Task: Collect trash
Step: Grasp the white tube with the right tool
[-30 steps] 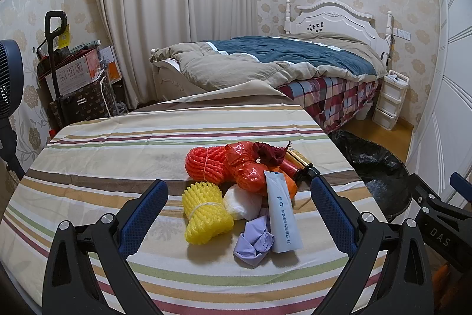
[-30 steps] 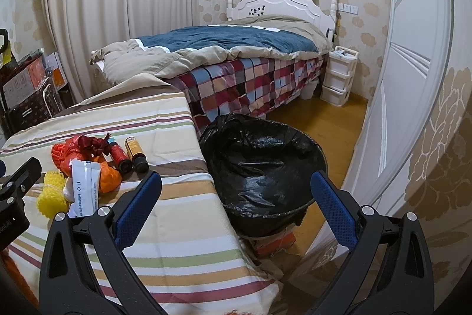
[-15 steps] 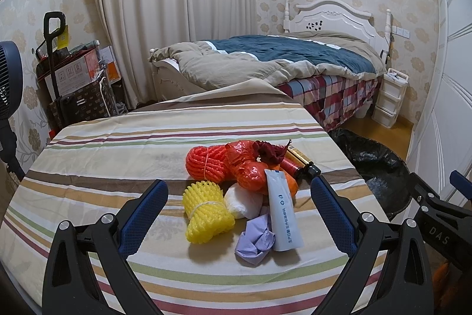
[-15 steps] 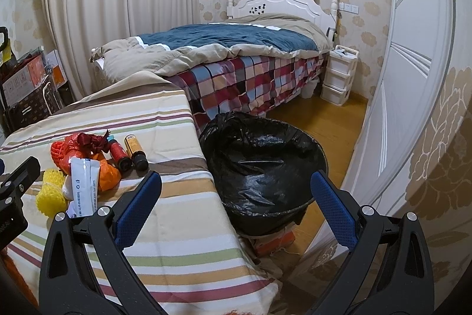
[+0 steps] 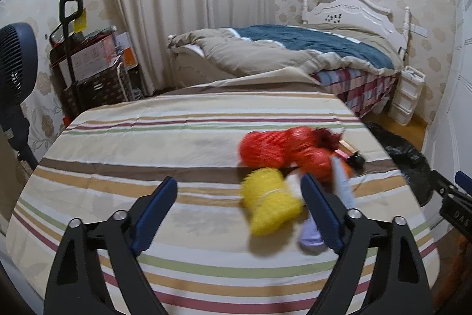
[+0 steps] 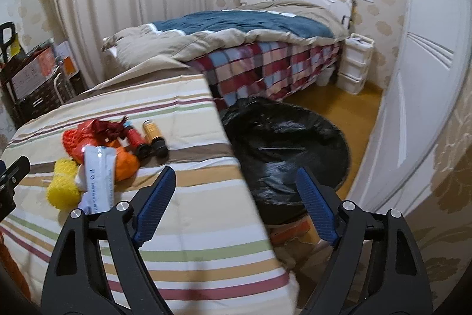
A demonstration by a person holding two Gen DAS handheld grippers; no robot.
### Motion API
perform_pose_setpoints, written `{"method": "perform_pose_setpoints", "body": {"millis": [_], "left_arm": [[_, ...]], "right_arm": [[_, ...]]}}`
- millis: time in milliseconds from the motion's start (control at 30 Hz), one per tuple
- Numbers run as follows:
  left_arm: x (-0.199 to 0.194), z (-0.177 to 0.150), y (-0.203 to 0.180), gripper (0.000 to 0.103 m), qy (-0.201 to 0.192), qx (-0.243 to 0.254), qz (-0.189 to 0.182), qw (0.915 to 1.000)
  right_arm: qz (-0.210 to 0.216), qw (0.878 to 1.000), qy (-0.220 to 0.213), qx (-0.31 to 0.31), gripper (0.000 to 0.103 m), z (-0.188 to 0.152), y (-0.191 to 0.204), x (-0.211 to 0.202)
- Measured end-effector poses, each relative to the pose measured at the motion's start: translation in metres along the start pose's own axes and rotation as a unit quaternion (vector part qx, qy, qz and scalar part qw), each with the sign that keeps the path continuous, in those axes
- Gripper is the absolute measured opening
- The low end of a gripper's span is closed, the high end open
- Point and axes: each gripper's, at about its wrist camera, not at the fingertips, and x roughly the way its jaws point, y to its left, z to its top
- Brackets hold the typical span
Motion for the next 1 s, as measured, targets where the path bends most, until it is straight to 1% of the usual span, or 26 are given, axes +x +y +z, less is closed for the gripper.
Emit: {"method": "perform_pose_setpoints", "body": {"millis": [33,100,200,300,400,500,600,767,867,933,1000], "left_arm": [[0.002,-0.002,0.006,0.076,0.005,0.0,0.004,1.0],[0.007,-0.005,0.016,0.074,0.017,-0.004,0.009,0.9998],[0.01,-0.008,0.029,0.074,0.025,-0.009,0.018,0.9995],[0.011,-0.009,0.037,0.074,0.028,-0.011,0.026,0.9992],[0.01,-0.011,0.044,0.074,0.026,-0.007,0.039,0.9989],[0.011,-0.013,0.048,0.077,0.027,-0.01,0.042,0.9987],[0.012,-0.014,0.053,0.08,0.028,-0.014,0.044,0.9985],[0.015,-0.016,0.057,0.082,0.035,-0.025,0.036,0.9984],[0.016,-0.017,0.058,0.083,0.038,-0.029,0.029,0.9984],[0.016,-0.017,0.056,0.083,0.039,-0.028,0.026,0.9985],[0.016,-0.018,0.055,0.083,0.039,-0.027,0.024,0.9986]], "right_arm": [[0.004,1.0,0.002,-0.005,0.077,-0.001,0.005,0.0],[0.015,1.0,0.006,-0.015,0.076,-0.003,0.015,0.0],[0.034,0.999,0.011,-0.029,0.075,-0.004,0.03,0.001],[0.058,0.997,0.022,-0.045,0.069,-0.006,0.049,0.001],[0.084,0.994,0.034,-0.057,0.065,-0.006,0.067,0.003],[0.1,0.991,0.043,-0.075,0.063,-0.009,0.085,0.005],[0.107,0.989,0.051,-0.088,0.059,-0.01,0.099,0.009],[0.116,0.986,0.065,-0.097,0.054,-0.012,0.114,0.018],[0.118,0.985,0.077,-0.101,0.045,-0.013,0.117,0.025],[0.121,0.984,0.082,-0.101,0.034,-0.016,0.119,0.028],[0.125,0.983,0.083,-0.103,0.028,-0.018,0.12,0.028]]}}
